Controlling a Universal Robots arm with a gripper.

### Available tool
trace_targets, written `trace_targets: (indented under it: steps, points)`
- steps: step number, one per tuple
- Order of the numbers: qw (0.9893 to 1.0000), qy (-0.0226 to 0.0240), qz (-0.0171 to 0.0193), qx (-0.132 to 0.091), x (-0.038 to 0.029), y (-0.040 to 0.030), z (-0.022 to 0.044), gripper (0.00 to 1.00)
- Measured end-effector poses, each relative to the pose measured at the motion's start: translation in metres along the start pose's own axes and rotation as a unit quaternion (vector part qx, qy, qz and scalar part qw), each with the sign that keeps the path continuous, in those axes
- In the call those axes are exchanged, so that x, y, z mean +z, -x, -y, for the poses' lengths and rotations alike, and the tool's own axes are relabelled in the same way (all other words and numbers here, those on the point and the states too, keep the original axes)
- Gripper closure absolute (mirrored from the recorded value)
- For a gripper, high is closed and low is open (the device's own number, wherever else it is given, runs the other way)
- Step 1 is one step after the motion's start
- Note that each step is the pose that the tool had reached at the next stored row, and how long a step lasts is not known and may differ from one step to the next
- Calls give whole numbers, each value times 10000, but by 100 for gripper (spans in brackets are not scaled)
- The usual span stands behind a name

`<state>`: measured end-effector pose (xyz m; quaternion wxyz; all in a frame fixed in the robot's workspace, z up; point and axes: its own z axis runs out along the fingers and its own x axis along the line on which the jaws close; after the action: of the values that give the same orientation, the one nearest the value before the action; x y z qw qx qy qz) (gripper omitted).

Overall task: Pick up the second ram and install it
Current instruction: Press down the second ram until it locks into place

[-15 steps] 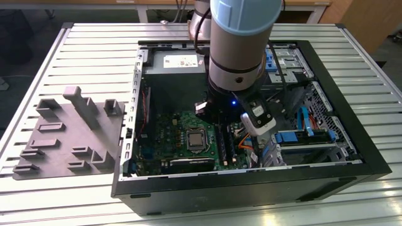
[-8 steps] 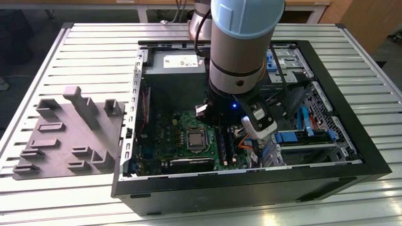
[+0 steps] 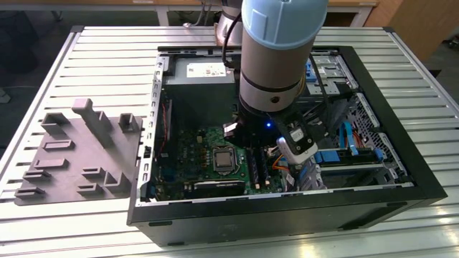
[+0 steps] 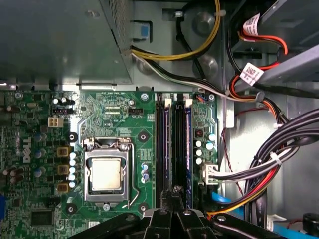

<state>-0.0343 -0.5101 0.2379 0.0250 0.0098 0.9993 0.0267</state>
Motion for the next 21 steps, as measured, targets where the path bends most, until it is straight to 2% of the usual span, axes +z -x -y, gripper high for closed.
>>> trace_targets:
  steps: [6, 21]
  points:
    - [10000, 0, 0, 0, 0, 0, 39, 89]
    - [10000, 1, 0, 0, 22, 21, 42, 89]
